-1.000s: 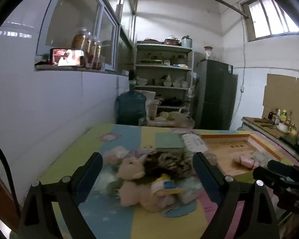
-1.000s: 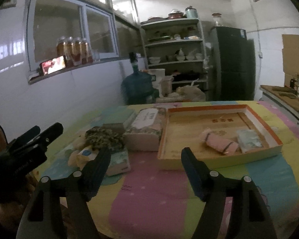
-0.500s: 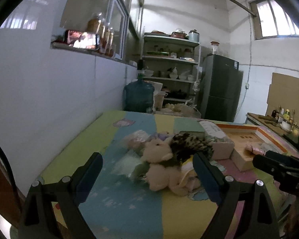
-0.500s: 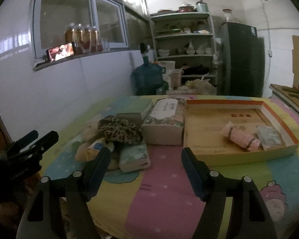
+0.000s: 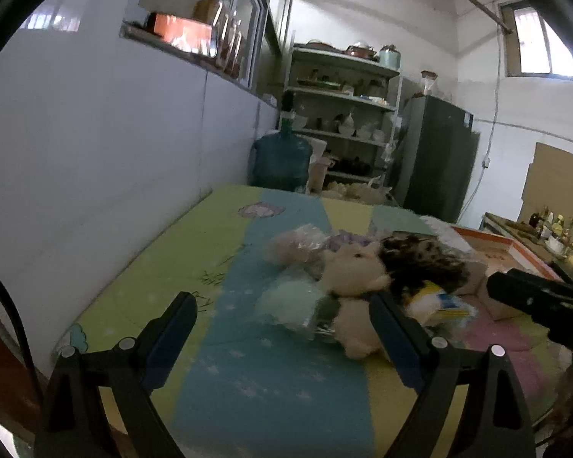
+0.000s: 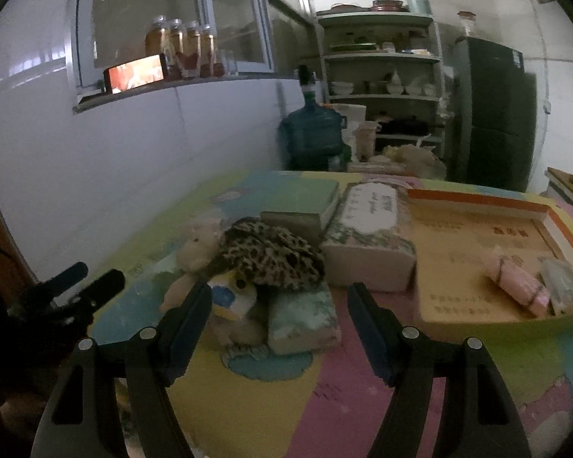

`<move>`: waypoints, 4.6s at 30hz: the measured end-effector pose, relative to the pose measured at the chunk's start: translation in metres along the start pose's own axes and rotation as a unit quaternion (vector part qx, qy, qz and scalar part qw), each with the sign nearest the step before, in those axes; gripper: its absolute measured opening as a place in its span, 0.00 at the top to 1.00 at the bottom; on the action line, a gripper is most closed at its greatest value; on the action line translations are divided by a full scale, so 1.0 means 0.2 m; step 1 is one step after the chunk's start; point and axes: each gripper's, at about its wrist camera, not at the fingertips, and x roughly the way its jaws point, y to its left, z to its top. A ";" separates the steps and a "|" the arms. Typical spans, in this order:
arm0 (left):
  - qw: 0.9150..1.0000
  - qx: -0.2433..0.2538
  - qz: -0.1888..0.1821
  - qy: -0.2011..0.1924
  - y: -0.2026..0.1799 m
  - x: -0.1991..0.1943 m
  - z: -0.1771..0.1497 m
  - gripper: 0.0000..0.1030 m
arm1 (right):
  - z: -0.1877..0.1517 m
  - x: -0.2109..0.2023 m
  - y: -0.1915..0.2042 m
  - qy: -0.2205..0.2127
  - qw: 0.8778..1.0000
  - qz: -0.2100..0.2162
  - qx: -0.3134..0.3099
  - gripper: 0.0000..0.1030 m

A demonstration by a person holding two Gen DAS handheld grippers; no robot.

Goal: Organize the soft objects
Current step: 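Grasp the clear bag with mint-green item with the left gripper while the right gripper grasps the leopard-print cloth, then carry the clear bag and leopard-print cloth with both grippers over the tray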

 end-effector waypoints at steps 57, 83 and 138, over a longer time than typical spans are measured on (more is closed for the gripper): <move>0.994 -0.024 -0.101 0.037 0.11 0.19 0.07 0.53 | 0.16 0.12 0.03 -0.027 0.999 0.018 -0.011 0.89; 0.988 0.027 -0.151 0.023 -0.36 0.10 0.29 0.53 | 0.30 -0.18 -0.21 -0.079 0.997 0.008 0.019 0.91; 0.961 0.099 -0.240 0.096 -1.73 0.60 0.34 0.53 | 0.23 -0.53 -1.47 -0.127 0.975 -0.094 0.158 0.91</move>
